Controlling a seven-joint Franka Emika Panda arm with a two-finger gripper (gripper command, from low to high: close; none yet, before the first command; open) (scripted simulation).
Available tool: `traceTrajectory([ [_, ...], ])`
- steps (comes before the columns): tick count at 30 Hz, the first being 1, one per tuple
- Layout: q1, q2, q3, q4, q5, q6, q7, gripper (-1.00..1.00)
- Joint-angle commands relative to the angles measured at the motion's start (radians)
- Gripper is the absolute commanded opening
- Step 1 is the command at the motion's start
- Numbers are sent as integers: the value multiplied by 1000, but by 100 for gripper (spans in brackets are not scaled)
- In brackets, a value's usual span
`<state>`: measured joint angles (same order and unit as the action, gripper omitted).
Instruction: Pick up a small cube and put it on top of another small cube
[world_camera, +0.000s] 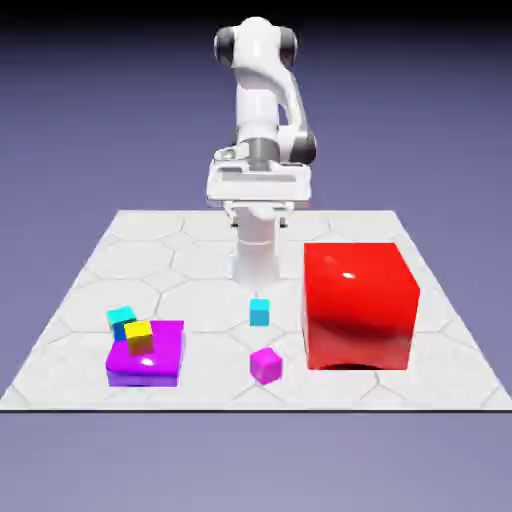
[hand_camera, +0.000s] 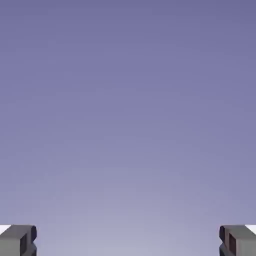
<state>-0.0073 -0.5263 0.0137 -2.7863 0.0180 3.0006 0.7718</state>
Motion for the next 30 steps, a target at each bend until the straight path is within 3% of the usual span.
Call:
traceTrajectory([
  [1, -16, 36, 11, 20, 15, -30, 26, 100],
  [23, -369, 834, 261, 452, 343, -695, 588, 100],
  [25, -378, 853, 267, 462, 351, -711, 602, 100],
  [30, -347, 999, 277, 442, 372, -542, 579, 100],
])
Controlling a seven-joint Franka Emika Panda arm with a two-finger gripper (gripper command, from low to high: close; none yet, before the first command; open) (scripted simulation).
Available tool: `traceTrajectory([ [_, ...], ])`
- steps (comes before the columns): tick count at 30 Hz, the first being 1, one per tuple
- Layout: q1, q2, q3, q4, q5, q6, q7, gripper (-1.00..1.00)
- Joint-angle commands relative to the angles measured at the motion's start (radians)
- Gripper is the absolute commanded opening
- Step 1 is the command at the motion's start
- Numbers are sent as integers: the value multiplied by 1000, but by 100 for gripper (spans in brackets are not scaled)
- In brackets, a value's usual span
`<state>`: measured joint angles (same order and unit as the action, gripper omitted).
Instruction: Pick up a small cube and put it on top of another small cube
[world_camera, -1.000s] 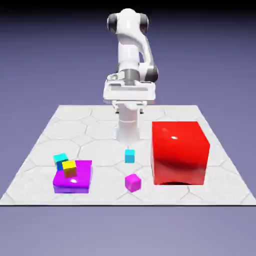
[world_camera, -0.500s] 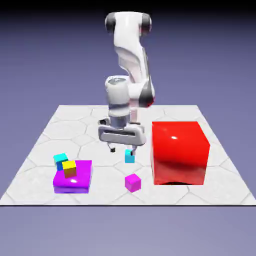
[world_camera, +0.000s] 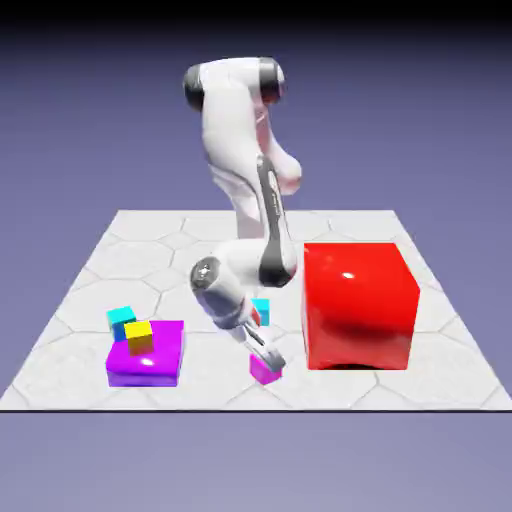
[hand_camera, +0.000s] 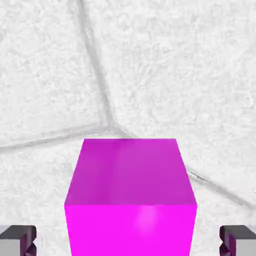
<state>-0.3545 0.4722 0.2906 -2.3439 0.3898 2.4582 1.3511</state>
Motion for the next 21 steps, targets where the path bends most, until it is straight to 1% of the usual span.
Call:
traceTrajectory([
  [1, 0, 0, 0, 0, 0, 0, 0, -100],
  [2, 0, 0, 0, 0, 0, 0, 0, -100],
  [6, -30, -145, -10, 20, -21, -168, 23, -100],
  [21, 302, -688, -253, -481, -283, -314, -433, -100],
])
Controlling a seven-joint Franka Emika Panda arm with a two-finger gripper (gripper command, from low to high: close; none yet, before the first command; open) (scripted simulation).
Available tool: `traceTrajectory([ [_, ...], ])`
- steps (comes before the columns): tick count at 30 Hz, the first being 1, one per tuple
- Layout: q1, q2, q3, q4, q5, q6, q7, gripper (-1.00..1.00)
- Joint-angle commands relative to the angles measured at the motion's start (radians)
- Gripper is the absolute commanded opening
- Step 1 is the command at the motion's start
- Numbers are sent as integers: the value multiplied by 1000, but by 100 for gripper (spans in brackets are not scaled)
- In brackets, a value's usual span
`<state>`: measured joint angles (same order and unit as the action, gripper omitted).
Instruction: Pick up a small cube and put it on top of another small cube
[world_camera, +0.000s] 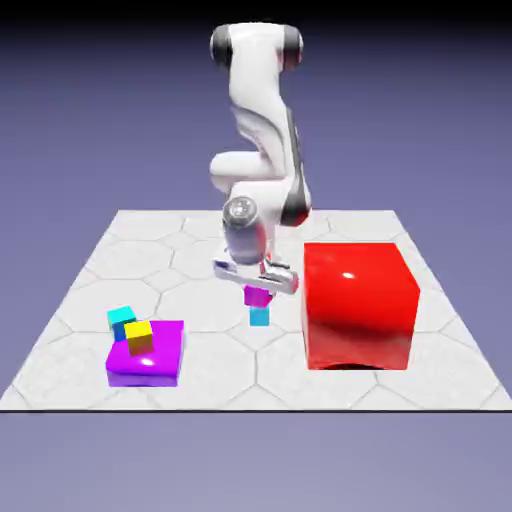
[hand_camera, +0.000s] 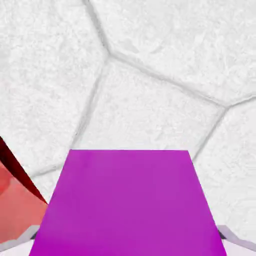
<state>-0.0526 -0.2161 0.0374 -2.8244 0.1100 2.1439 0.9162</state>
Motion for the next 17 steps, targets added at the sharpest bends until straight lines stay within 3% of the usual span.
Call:
traceTrajectory([
  [1, 22, -36, -16, -33, -21, -10, -29, -100],
  [8, 50, 125, -19, -134, -3, 247, -72, -100],
  [9, 50, 125, -19, -134, -3, 247, -72, 100],
  [17, 39, -65, -29, -60, -35, -17, -52, 100],
])
